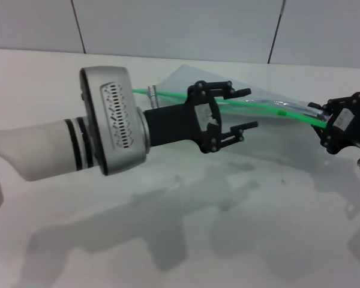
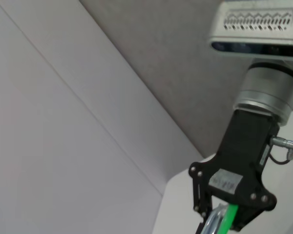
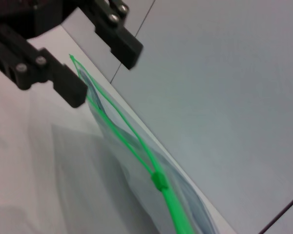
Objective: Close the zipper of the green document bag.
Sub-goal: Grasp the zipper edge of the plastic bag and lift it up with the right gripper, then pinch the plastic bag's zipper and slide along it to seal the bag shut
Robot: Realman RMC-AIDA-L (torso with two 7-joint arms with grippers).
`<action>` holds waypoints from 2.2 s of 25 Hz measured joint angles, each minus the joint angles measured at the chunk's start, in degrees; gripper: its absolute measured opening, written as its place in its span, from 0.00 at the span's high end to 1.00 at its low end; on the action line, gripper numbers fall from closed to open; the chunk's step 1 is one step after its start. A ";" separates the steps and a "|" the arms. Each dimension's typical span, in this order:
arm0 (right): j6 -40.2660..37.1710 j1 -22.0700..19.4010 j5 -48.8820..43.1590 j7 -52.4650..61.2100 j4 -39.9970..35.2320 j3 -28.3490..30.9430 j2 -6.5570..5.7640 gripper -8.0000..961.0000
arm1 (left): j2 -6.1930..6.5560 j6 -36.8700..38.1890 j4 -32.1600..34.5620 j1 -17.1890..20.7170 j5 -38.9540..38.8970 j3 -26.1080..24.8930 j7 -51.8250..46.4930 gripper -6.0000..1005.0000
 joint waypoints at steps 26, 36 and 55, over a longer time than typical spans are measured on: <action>0.80 -0.29 -3.06 4.30 -4.06 -0.48 0.18 0.92 | -1.36 -4.87 14.41 -9.65 0.22 -3.79 6.47 0.52; 1.41 -1.52 -8.02 9.57 -7.95 -0.56 0.32 0.92 | -1.50 -4.12 13.55 -10.53 1.43 -4.25 6.55 0.53; 1.95 -3.69 -13.96 15.95 -13.64 -1.48 0.41 0.92 | -1.62 -2.02 9.55 -10.76 4.48 -4.22 6.58 0.61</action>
